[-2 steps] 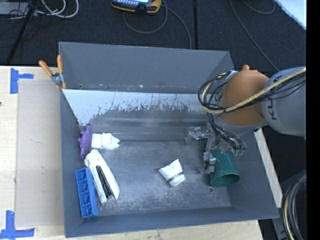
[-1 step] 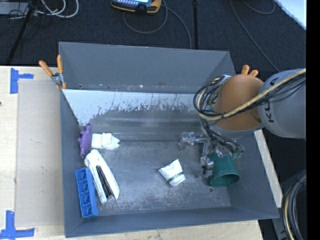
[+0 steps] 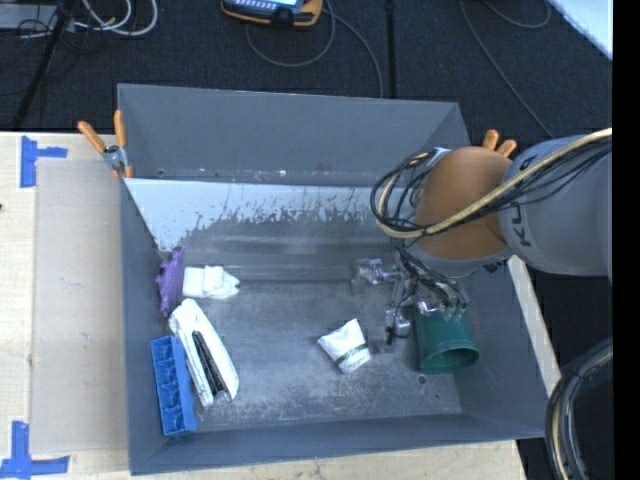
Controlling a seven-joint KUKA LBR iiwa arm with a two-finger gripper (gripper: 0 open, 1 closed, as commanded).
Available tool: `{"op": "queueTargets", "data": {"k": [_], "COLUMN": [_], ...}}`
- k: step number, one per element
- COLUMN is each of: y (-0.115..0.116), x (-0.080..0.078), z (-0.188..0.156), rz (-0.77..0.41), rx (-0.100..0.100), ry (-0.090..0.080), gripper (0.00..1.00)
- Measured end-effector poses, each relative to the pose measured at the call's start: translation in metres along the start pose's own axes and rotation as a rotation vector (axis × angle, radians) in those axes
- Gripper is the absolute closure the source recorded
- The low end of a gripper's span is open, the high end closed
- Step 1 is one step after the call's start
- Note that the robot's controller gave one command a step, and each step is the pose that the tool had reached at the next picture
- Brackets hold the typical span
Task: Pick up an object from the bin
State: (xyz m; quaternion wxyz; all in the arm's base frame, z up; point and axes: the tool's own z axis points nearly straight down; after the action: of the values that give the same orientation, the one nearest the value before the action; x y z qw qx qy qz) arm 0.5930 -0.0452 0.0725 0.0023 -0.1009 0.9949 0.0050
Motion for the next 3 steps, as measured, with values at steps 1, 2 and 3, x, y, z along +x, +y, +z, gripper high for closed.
{"op": "queueTargets", "data": {"k": [1, 2, 3], "y": [0.021, 0.031, 0.019], "x": [-0.003, 0.000, -0.012], "z": [0.002, 0.002, -0.009], "rz": [-0.129, -0.213, -0.392], "rx": [-0.001, -0.001, -0.005], "ry": [0.001, 0.000, 0.000], "gripper": [0.00, 0.00, 0.00]}}
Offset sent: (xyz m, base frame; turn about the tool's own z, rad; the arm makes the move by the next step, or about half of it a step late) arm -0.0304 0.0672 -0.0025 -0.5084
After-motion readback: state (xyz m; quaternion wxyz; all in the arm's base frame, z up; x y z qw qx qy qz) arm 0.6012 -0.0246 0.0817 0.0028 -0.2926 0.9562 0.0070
